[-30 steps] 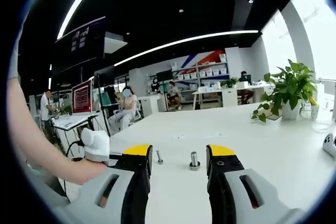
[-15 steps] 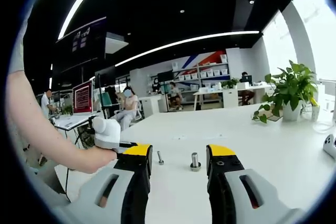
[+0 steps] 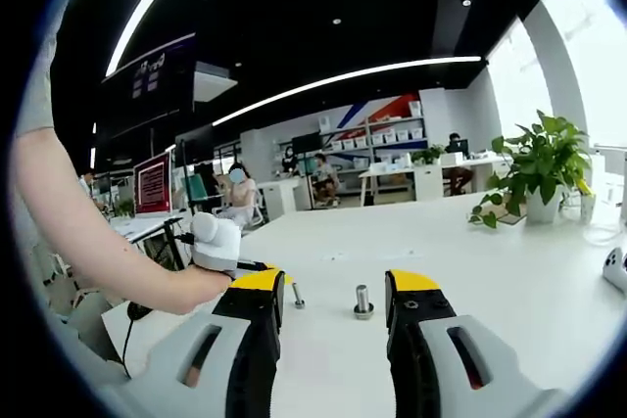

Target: Place the washer onto the threaded stud by aligning its center hole with the stud, sliding it down to the base, and recovering from edge contact or off-axis alignment until the washer reaches the visible bottom stop.

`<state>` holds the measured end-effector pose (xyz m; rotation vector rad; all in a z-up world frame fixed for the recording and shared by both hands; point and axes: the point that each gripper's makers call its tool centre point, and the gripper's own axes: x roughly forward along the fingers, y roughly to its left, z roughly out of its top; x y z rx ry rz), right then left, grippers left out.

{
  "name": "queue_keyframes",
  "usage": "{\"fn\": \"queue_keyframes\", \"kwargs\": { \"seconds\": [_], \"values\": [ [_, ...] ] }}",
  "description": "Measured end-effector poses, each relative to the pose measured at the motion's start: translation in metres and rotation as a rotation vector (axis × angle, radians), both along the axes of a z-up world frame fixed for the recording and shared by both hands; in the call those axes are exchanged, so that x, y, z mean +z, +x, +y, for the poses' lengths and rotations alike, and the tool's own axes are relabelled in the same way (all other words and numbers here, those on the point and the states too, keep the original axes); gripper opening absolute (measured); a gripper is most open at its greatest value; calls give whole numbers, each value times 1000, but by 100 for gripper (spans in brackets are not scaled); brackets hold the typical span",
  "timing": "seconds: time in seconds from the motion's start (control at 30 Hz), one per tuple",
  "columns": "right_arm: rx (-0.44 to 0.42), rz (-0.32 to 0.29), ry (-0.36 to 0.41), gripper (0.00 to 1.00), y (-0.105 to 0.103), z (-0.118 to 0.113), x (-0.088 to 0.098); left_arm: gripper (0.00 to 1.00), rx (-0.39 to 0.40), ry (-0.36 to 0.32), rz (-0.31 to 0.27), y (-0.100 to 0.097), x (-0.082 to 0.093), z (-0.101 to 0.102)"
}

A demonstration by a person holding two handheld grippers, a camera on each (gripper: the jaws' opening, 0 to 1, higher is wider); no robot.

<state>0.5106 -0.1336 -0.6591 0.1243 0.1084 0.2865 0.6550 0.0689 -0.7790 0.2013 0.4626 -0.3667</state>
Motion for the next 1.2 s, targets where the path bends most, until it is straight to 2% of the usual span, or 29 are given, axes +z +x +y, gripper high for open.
{"fn": "queue_keyframes", "kwargs": {
  "seconds": [0.57,0.63,1.03,1.2],
  "values": [
    [-4,1,8,43,2,-5,-3,8,-24,32,20,3,-9,-7],
    [-4,2,8,43,2,-5,-3,8,-41,55,20,3,-11,-9],
    [2,3,11,43,0,-1,-1,6,-31,42,39,3,-16,-7],
    [2,2,11,43,-1,-1,-1,10,-24,27,22,3,-13,-8]
  ]
}}
